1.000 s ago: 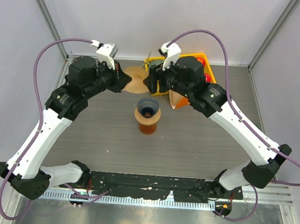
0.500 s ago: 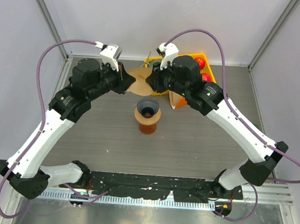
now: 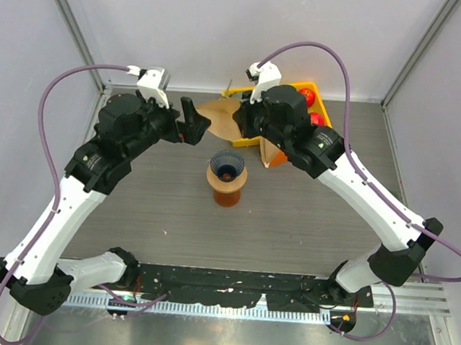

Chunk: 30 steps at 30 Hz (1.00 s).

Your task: Place the coffee filter in the dripper

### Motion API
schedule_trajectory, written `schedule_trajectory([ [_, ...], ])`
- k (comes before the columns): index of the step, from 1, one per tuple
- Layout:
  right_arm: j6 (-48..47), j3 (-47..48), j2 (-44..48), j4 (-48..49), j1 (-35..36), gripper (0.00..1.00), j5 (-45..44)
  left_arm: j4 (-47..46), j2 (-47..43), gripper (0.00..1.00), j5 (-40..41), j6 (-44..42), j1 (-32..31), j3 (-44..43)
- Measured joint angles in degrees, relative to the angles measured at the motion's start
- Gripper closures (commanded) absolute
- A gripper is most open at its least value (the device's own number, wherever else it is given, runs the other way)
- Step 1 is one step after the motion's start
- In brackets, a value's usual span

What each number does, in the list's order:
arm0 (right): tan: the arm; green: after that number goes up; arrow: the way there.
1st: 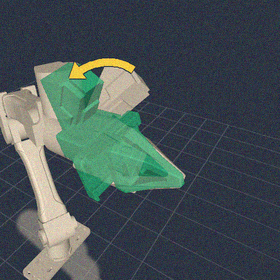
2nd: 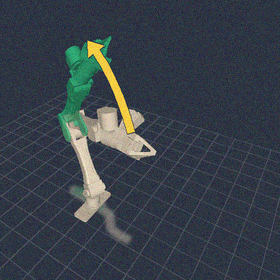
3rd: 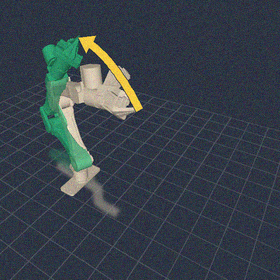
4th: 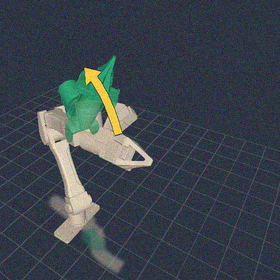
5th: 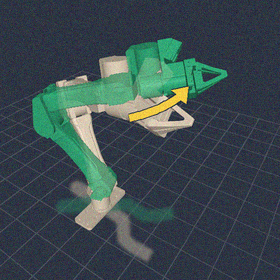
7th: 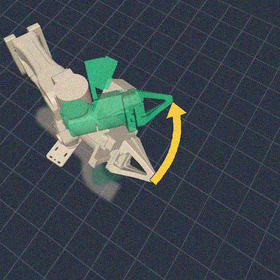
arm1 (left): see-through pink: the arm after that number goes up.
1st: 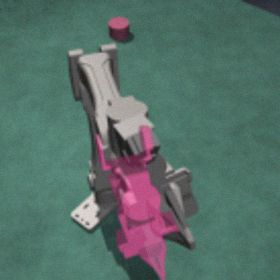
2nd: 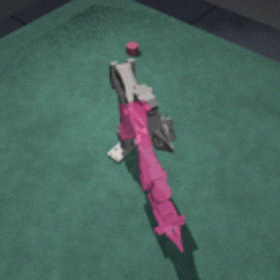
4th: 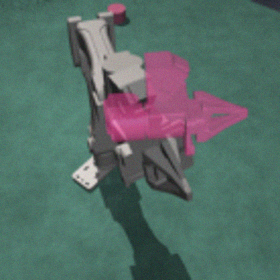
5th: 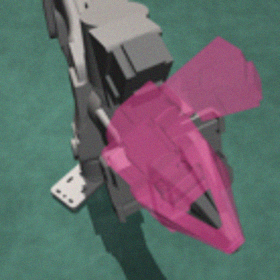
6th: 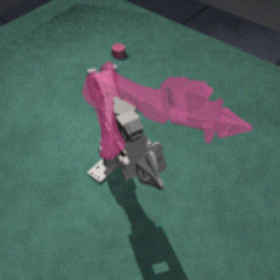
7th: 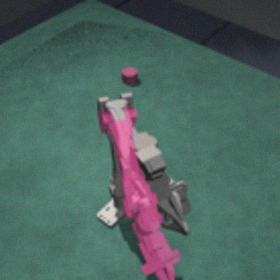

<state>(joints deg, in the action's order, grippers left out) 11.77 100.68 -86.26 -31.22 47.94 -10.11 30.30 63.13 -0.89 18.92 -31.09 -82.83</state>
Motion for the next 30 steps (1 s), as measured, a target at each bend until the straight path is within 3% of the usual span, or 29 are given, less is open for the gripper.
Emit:
schedule_trajectory([
  [5, 0.2, -0.3, 0.0, 0.3, 2.0, 0.95, -5.9, -2.9, -1.2, 0.02, 0.4, 4.7, 0.5, 2.1],
  [9, -0.4, -0.3, 0.0, 1.0, 3.6, 0.95, -10.1, -3.7, 0.9, 0.14, 0.7, 7.6, 0.5, 1.3],
  [20, -5.4, -0.4, 0.0, 3.8, 7.0, 0.95, -16.5, -3.8, 5.7, 0.26, 1.1, 12.3, 0.5, -0.6],
  [30, -4.2, -0.2, -0.2, 3.3, 7.5, 0.95, -17.8, -6.1, 5.7, 0.49, 1.2, 14.1, 0.5, -0.6],
])
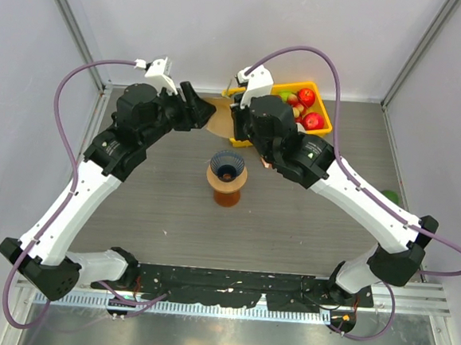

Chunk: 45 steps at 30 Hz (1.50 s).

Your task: Place the coffee filter in the dripper

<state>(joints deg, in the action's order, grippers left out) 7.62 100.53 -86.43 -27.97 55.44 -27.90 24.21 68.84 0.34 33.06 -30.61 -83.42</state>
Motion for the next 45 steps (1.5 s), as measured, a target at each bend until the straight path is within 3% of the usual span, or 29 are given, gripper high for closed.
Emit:
schedule_trajectory([
  [4, 1.2, 0.6, -0.7, -0.4, 0.0, 0.95, -0.1, -0.5, 0.0, 0.67, 0.1, 0.4, 0.0, 0.2],
  [7, 1.9, 0.8, -1.3, -0.9, 0.0, 0.95, -0.1, -0.9, 0.0, 0.74, 0.1, 0.7, 0.0, 0.8],
  [17, 3.1, 2.8, -3.2, -1.2, 0.0, 0.95, -0.1, -1.5, -0.1, 0.82, -1.6, -0.1, 0.0, 2.2],
  [23, 3.1, 3.1, -3.3, -1.2, 0.0, 0.95, 0.7, -1.6, -0.2, 0.76, -2.2, -1.7, -0.2, 2.2],
  [27, 3.1, 3.1, -3.3, -1.1, 0.0, 0.95, 2.0, -1.6, -0.5, 0.82, -2.6, -2.9, -0.7, 2.3],
  [30, 2.9, 3.1, -3.3, -0.8, 0.0, 0.95, 2.3, -1.2, -0.7, 0.67, -2.8, -4.3, -1.0, 2.3],
  [33, 2.5, 3.1, -3.2, -0.7, -0.1, 0.95, 2.4, 0.1, -1.0, 0.32, -2.4, -6.4, -1.0, 2.2],
  [37, 1.2, 1.2, -2.6, -0.1, -0.5, 0.95, 2.5, 1.7, -2.8, 0.01, -1.9, -8.7, 0.2, 2.2],
  [45, -0.1, -2.7, -0.4, 0.2, -0.8, 0.95, 4.1, -0.1, -8.3, 0.0, -3.9, -11.1, 1.2, 3.7],
])
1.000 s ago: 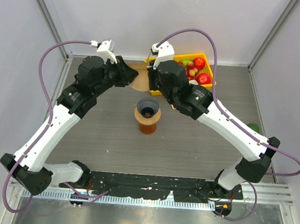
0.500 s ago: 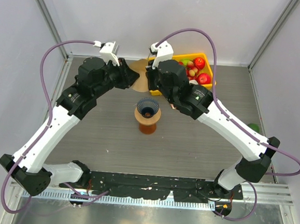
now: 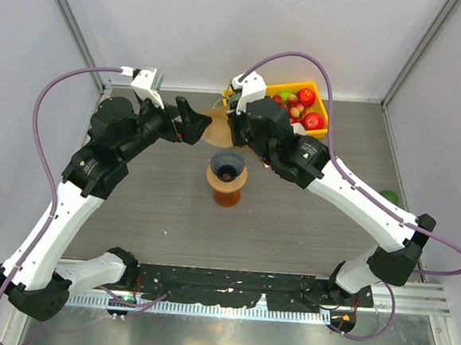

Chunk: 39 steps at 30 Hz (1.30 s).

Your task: Place the coffee filter in the dripper

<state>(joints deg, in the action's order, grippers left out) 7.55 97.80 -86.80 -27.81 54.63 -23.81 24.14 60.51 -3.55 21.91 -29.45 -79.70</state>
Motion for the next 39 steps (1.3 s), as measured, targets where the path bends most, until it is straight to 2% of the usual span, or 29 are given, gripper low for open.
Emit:
schedule_trajectory([
  [4, 0.0, 0.0, 0.0, -0.1, 0.0, 0.95, 1.3, 0.2, 0.4, 0.0, -4.0, -1.3, 0.0, 0.0],
  [8, 0.0, 0.0, 0.0, -0.1, 0.0, 0.95, 2.5, 2.6, 3.2, 0.02, -4.4, -3.4, 0.0, -2.2],
  [15, -0.2, 0.0, 0.0, -0.4, 0.0, 0.95, 4.6, 6.8, 5.9, 0.19, -4.5, -6.7, 0.0, -4.5],
  [18, -0.3, 0.1, 0.0, -0.7, 0.0, 0.95, 5.2, 7.8, 6.1, 0.3, -4.8, -7.3, 0.0, -4.6],
  [20, -0.3, 0.3, 0.0, -0.9, 0.0, 0.95, 5.6, 7.9, 6.2, 0.32, -5.1, -7.2, 0.0, -4.6],
  [26, -0.1, 1.3, 0.0, -1.3, 0.0, 0.95, 5.7, 7.9, 6.2, 0.53, -5.2, -6.9, -0.1, -4.6],
  [29, 0.1, 1.4, 0.0, -1.3, 0.0, 0.95, 5.7, 7.9, 6.2, 0.56, -5.2, -6.9, -0.1, -4.6],
  [39, 1.1, 2.3, -0.3, -1.4, 0.0, 0.95, 6.4, 7.8, 6.2, 0.94, -5.6, -5.8, -1.7, -4.0],
])
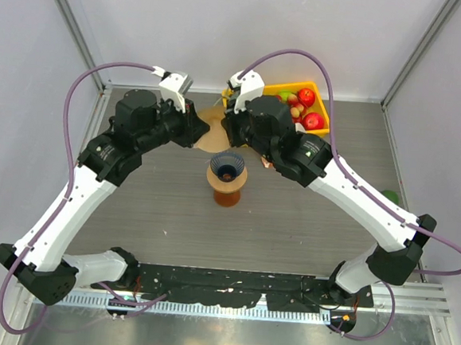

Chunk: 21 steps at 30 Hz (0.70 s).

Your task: Place the coffee filter in the dripper

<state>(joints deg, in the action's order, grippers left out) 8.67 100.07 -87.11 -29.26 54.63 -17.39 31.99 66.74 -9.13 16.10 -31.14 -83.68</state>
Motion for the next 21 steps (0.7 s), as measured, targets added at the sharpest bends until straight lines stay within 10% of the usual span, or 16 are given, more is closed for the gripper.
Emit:
schedule_trajectory([
  [7, 0.7, 1.0, -1.0, -0.1, 0.0, 0.95, 1.1, 0.0, 0.0, 1.0, 0.4, 0.4, -0.7, 0.9],
  [12, 0.8, 1.1, -1.1, -0.4, 0.0, 0.42, 1.9, 0.0, 0.0, 1.0, 1.5, 1.4, -0.6, 0.9],
  [21, 0.7, 0.0, 0.6, -1.1, -4.0, 0.15, 4.4, -0.2, 0.0, 1.0, 1.0, 9.3, 4.3, 1.7],
])
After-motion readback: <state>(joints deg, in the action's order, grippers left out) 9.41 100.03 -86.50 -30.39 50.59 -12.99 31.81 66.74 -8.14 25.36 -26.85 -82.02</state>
